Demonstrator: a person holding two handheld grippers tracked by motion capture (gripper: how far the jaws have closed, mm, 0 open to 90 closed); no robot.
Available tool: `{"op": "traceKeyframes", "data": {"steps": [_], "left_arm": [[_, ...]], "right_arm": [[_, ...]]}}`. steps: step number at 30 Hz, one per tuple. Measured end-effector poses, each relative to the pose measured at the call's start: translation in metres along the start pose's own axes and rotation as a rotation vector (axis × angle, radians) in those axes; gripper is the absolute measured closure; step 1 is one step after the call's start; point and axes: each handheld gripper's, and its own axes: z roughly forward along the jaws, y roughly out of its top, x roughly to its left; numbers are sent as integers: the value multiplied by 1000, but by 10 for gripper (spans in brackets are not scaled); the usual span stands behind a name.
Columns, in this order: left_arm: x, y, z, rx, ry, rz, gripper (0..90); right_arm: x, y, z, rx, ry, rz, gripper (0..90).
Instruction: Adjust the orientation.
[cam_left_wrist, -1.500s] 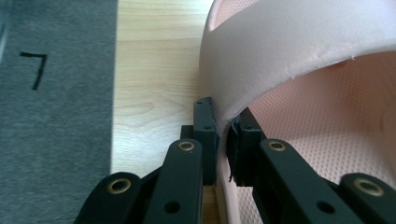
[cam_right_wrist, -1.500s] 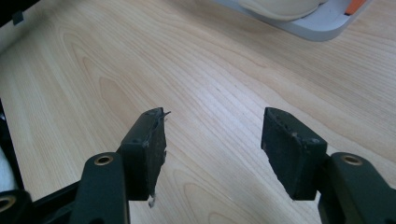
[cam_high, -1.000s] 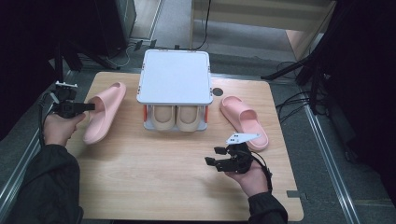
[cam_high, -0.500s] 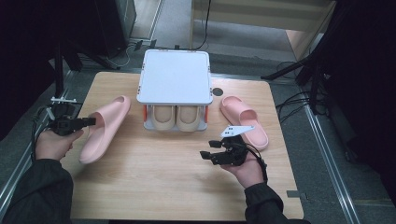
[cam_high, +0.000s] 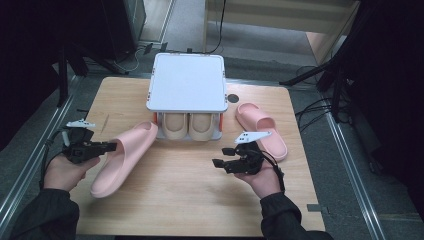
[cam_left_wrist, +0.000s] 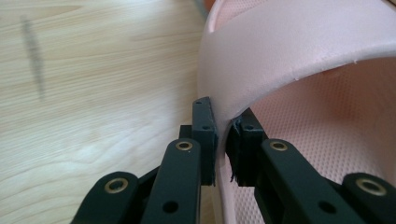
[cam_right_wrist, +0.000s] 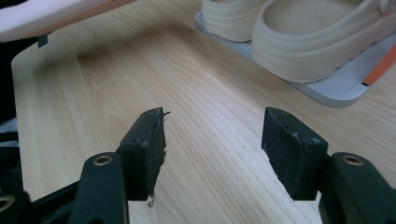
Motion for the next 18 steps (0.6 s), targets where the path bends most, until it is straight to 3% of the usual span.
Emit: {"op": "traceKeyframes", "data": {"steps": [6, 11, 18], "left_arm": [[-21, -1, 9, 6, -44, 60, 819], [-39, 0, 25, 46, -70, 136, 819], [-63, 7, 48, 78, -116, 191, 815]], "right_arm": [[0, -1, 0, 1, -2, -1, 411], [3, -2, 2, 9, -4, -6, 415], [9, -7, 6, 7, 10, -8, 424]]}}
